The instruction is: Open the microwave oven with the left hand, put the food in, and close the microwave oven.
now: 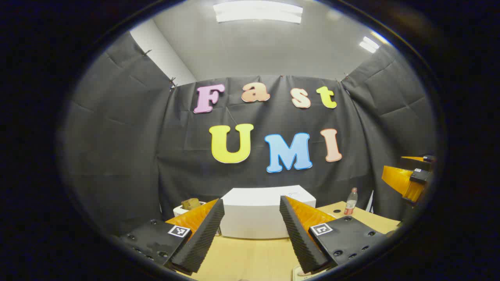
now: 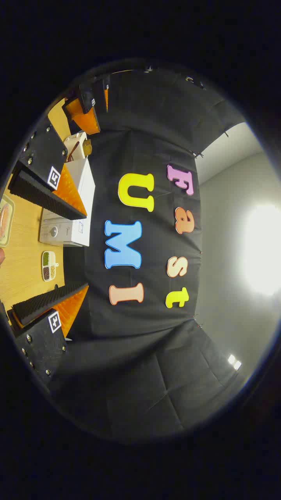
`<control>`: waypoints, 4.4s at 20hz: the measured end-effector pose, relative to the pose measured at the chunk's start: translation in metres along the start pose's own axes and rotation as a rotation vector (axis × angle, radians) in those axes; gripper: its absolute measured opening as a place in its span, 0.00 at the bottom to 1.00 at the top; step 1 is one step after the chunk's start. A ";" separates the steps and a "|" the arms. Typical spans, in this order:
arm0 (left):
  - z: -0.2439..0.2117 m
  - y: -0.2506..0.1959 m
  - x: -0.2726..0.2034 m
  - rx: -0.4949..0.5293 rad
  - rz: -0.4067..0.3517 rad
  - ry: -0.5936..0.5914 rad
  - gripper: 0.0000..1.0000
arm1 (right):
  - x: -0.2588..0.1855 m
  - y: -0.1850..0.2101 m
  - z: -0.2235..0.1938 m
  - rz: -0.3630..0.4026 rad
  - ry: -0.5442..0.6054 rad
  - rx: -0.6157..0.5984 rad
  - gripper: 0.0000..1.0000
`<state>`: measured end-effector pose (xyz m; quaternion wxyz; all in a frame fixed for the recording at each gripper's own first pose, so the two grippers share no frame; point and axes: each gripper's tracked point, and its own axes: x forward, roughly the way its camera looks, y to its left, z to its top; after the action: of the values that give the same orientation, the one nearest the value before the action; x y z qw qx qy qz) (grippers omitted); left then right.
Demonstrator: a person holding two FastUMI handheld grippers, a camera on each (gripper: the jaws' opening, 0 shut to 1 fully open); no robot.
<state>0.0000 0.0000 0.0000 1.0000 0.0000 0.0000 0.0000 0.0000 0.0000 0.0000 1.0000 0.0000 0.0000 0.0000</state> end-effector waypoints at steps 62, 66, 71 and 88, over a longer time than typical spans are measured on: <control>-0.270 -0.188 0.292 0.068 -0.235 0.269 0.56 | 0.015 -0.064 -0.058 -0.267 0.168 -0.124 0.97; -0.271 -0.185 0.292 0.036 -0.237 0.282 0.35 | 0.010 -0.067 -0.052 -0.264 0.152 -0.143 0.97; -0.267 -0.183 0.291 0.030 -0.228 0.321 0.13 | 0.009 -0.065 -0.050 -0.218 0.153 -0.152 0.97; -0.255 -0.101 0.156 0.016 -0.098 0.371 0.08 | -0.009 -0.046 -0.053 0.076 0.102 -0.090 0.97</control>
<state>0.1563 -0.1011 -0.2548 0.9816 0.0079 0.1842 -0.0489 -0.0091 -0.0463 -0.0527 0.9970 -0.0452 0.0510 0.0379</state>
